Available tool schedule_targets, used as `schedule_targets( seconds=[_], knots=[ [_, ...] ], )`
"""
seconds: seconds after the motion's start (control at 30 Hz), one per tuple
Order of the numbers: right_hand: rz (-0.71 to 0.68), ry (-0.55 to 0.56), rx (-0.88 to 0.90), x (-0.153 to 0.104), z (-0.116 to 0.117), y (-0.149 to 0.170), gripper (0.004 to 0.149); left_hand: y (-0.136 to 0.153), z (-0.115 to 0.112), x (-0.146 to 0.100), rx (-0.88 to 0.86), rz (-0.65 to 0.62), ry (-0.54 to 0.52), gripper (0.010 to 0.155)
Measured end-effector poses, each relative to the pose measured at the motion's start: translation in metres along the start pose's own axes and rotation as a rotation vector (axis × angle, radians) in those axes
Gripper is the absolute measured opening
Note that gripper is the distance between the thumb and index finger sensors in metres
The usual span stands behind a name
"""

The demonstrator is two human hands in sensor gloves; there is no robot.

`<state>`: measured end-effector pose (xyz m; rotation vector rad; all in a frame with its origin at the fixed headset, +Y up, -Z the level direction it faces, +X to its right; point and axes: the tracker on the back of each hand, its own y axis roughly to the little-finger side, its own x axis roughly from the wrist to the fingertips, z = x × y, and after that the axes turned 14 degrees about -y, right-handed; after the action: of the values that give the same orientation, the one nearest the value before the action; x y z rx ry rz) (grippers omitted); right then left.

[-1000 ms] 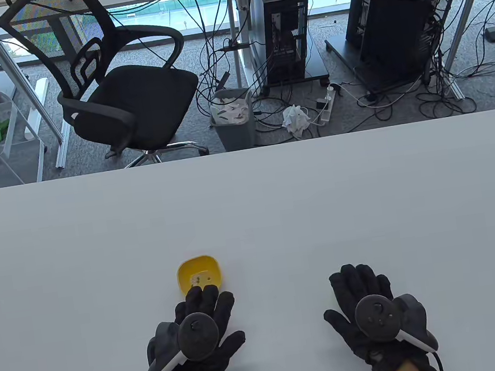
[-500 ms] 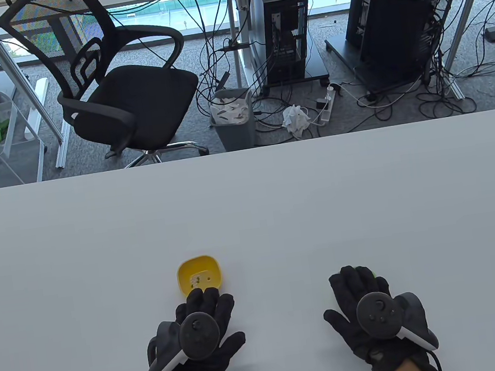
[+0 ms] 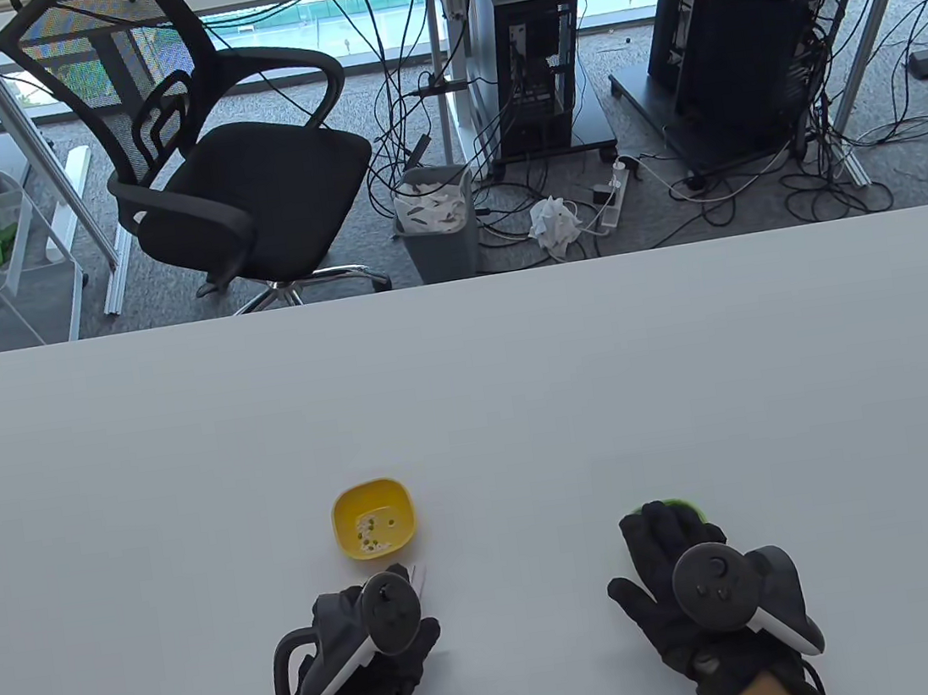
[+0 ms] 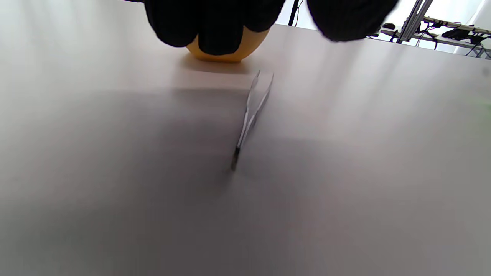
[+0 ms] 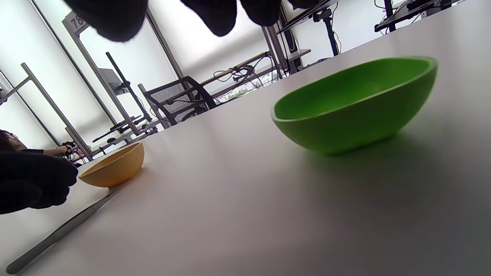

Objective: Pick mung beans with tweezers into small dish

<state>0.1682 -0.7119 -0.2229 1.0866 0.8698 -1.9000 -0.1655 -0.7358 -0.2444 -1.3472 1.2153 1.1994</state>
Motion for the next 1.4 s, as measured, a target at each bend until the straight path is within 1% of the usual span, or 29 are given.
schedule_targets(
  seconds=[0.13, 0.2, 0.37, 0.47, 0.6, 0.67, 0.77, 0.87, 0.93, 1.0, 1.03, 1.1, 1.17, 1.27, 1.33, 1.4],
  knots=[
    [-0.002, -0.009, 0.02, 0.001, 0.0, 0.001, 0.073, -0.008, -0.007, 0.009, 0.083, 0.05, -0.012, 0.067],
    [-0.003, -0.014, 0.031, 0.001, 0.0, 0.001, 0.073, -0.012, -0.011, 0.015, 0.136, 0.068, 0.002, 0.065],
    [-0.002, -0.027, 0.049, 0.001, 0.001, 0.002, 0.073, -0.018, -0.021, 0.028, 0.206, 0.1, 0.039, 0.064],
    [0.001, -0.033, 0.053, 0.002, 0.001, 0.002, 0.073, -0.024, -0.023, 0.03, 0.267, 0.09, 0.046, 0.065],
    [0.0, -0.042, 0.055, 0.002, 0.002, 0.002, 0.073, -0.031, -0.027, 0.028, 0.328, 0.036, 0.059, 0.061],
    [-0.011, -0.036, 0.046, 0.003, 0.003, -0.001, 0.073, -0.032, -0.027, 0.027, 0.328, 0.018, 0.07, 0.061],
    [-0.017, -0.014, 0.028, 0.003, 0.004, -0.004, 0.072, -0.03, -0.027, 0.023, 0.291, 0.01, 0.058, 0.059],
    [-0.035, 0.007, 0.016, 0.004, 0.004, -0.008, 0.072, -0.028, -0.023, 0.017, 0.226, -0.015, 0.039, 0.058],
    [-0.067, 0.039, 0.004, 0.004, 0.005, -0.015, 0.072, -0.026, -0.014, 0.012, 0.151, -0.036, 0.002, 0.058],
    [-0.111, 0.075, -0.029, 0.004, 0.007, -0.029, 0.071, -0.024, 0.002, 0.004, 0.011, -0.061, -0.069, 0.058],
    [-0.12, 0.079, -0.034, 0.004, 0.008, -0.033, 0.071, -0.024, 0.006, 0.001, -0.034, -0.067, -0.075, 0.058],
    [-0.144, 0.07, -0.042, 0.007, 0.009, -0.051, 0.07, -0.025, 0.018, -0.005, -0.17, -0.082, -0.112, 0.058],
    [-0.196, 0.045, -0.021, 0.011, 0.013, -0.069, 0.069, -0.027, 0.03, -0.013, -0.315, -0.104, -0.155, 0.058],
    [-0.269, -0.007, 0.046, 0.018, 0.021, -0.09, 0.07, -0.032, 0.04, -0.021, -0.437, -0.131, -0.172, 0.058],
    [-0.304, -0.03, 0.047, 0.021, 0.027, -0.102, 0.073, -0.034, 0.046, -0.028, -0.514, -0.135, -0.205, 0.058],
    [-0.334, -0.006, 0.055, 0.02, 0.03, -0.11, 0.076, -0.035, 0.051, -0.034, -0.614, -0.124, -0.217, 0.058]
  ],
)
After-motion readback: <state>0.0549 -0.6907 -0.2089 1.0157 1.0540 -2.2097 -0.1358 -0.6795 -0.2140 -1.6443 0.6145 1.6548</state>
